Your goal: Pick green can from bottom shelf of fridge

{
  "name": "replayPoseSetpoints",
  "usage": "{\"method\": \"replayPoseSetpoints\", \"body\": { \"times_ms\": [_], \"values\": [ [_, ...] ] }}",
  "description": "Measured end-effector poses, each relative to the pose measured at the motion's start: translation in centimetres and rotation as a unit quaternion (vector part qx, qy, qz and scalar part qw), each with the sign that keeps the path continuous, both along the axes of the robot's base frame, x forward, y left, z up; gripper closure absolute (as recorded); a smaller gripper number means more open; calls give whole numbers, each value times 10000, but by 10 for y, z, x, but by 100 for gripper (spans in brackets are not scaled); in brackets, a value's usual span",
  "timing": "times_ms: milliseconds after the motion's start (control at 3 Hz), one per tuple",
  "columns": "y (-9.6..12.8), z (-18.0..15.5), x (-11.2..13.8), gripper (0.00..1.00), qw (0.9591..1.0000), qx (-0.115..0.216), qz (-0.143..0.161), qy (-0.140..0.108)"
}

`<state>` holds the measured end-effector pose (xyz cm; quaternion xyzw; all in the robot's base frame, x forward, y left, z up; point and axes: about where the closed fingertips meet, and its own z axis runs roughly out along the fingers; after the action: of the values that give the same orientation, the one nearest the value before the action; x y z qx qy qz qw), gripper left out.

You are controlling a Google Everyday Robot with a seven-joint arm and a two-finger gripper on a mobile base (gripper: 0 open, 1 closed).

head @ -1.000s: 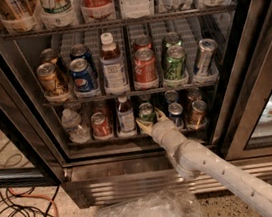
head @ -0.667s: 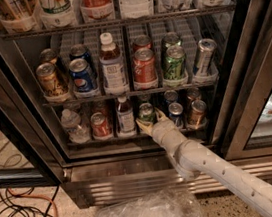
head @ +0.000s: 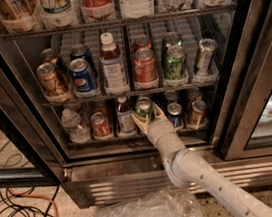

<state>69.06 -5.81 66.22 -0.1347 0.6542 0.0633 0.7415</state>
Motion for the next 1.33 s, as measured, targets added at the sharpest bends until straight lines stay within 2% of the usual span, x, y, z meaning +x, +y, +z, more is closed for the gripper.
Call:
{"method": "replayPoseSetpoints", "body": {
  "times_ms": [333,667,1000,1333],
  "values": [
    [1,1,0,100,10000,17,63,37],
    [-1,7,-5,100,9990,111,359,247],
    [-12,-5,-43,100,9901,292,999,942],
    [-23,-11,-89,100,9706,786,1323,1849]
  ]
}}
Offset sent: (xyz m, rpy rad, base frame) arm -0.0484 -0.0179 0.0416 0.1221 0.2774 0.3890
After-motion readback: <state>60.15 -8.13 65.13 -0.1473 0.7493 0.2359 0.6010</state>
